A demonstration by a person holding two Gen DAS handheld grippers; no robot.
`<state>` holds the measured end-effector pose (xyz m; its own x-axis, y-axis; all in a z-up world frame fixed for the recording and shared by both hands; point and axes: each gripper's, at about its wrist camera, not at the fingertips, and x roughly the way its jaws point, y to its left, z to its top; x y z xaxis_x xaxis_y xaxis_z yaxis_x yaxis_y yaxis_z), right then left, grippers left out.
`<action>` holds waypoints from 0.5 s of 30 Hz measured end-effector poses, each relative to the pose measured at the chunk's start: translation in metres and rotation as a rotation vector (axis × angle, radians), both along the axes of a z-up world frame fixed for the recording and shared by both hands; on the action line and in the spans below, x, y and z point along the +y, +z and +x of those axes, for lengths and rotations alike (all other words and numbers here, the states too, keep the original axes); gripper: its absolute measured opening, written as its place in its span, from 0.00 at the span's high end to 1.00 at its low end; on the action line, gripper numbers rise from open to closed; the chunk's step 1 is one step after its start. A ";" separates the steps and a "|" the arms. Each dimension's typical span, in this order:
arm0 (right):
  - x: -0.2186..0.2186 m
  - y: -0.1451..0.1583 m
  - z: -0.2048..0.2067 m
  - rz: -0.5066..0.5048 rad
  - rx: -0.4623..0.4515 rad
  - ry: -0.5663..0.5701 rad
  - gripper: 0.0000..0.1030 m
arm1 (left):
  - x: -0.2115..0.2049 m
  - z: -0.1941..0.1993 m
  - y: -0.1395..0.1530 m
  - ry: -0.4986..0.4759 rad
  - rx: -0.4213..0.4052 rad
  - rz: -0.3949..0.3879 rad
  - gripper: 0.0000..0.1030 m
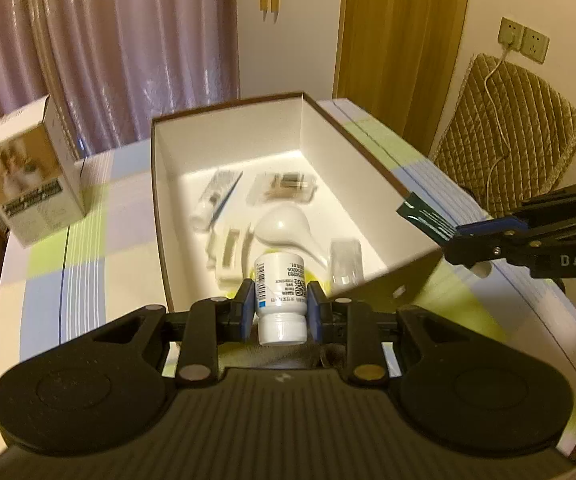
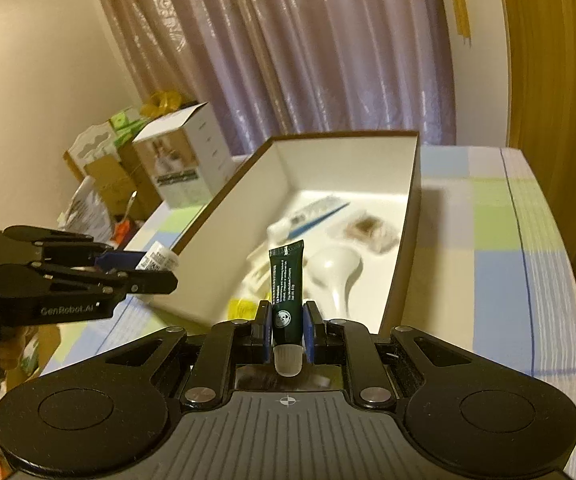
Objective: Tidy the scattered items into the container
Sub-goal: 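Lift the green tube and pill bottle and carry both over the box, then lower the tube and pill bottle into the box and open both tools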
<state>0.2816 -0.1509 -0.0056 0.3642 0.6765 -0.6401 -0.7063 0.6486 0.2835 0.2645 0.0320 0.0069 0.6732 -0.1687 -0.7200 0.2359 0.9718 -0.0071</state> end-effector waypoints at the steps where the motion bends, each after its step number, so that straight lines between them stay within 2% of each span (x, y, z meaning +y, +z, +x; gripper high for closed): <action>1: 0.004 0.001 0.007 0.001 0.001 -0.008 0.82 | 0.001 0.007 0.002 -0.003 -0.003 0.001 0.78; 8: 0.038 -0.008 0.049 -0.028 0.023 -0.037 0.82 | 0.005 0.051 0.005 -0.030 0.006 0.015 0.78; 15: 0.065 -0.032 0.081 -0.164 -0.003 -0.028 0.82 | 0.010 0.091 -0.006 -0.030 0.029 0.013 0.78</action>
<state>0.3623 -0.0856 -0.0376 0.3836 0.5524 -0.7401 -0.6878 0.7057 0.1702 0.3550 0.0423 0.0010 0.6466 -0.1789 -0.7415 0.2652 0.9642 -0.0014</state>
